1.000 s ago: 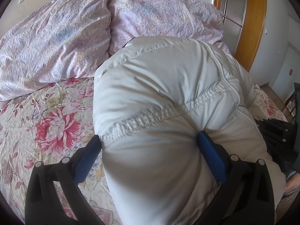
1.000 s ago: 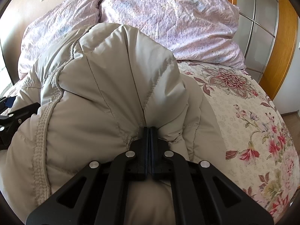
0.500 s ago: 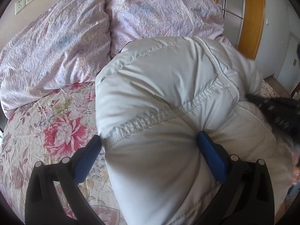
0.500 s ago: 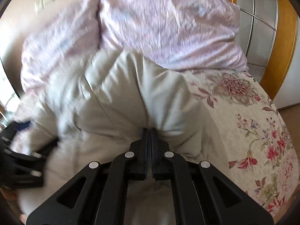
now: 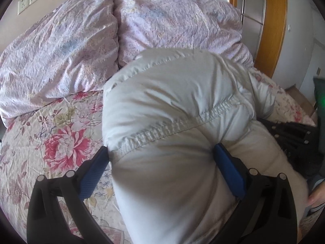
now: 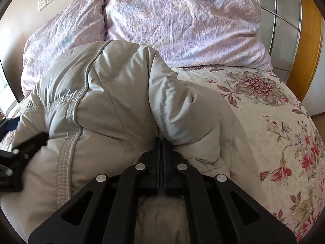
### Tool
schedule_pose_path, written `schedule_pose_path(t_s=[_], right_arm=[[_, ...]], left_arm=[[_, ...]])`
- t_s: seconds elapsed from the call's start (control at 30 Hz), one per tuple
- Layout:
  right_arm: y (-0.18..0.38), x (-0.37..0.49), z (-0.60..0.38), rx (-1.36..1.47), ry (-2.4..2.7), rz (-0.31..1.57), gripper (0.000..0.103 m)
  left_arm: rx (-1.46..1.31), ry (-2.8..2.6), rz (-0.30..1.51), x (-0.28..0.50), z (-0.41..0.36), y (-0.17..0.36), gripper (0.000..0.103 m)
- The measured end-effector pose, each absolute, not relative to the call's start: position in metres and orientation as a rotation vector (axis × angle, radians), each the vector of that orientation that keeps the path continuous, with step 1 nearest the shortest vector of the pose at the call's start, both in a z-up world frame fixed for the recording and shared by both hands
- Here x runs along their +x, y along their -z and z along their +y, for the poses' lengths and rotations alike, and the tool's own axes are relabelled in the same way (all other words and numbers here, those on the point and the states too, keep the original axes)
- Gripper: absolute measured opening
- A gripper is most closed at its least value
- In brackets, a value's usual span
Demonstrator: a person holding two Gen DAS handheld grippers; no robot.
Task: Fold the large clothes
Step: 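Hold the rolled jacket bundle pinched with both grippers on the bed, then lift and turn the rolled bundle over with both grippers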
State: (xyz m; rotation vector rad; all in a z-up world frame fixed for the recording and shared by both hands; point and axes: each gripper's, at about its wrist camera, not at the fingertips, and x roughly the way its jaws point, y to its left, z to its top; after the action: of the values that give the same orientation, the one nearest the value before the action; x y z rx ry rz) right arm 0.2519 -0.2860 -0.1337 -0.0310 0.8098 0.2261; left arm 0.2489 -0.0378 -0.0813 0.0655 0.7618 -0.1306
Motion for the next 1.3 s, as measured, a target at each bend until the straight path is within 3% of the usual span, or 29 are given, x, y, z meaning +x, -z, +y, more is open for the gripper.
schedule_pose_path(t_s=[0.17,1.3], right_arm=[[0.133,0.251,-0.29,-0.012,-0.232,0.8,0.0],[0.137,0.242,-0.289,-0.009,-0.185,0.774,0.001]], left_arm=[[0.038,0.119,0.742,0.248,-0.026,0.063,0.101],[0.153,0.031,0.703,0.243,-0.046,0.088,0.101]])
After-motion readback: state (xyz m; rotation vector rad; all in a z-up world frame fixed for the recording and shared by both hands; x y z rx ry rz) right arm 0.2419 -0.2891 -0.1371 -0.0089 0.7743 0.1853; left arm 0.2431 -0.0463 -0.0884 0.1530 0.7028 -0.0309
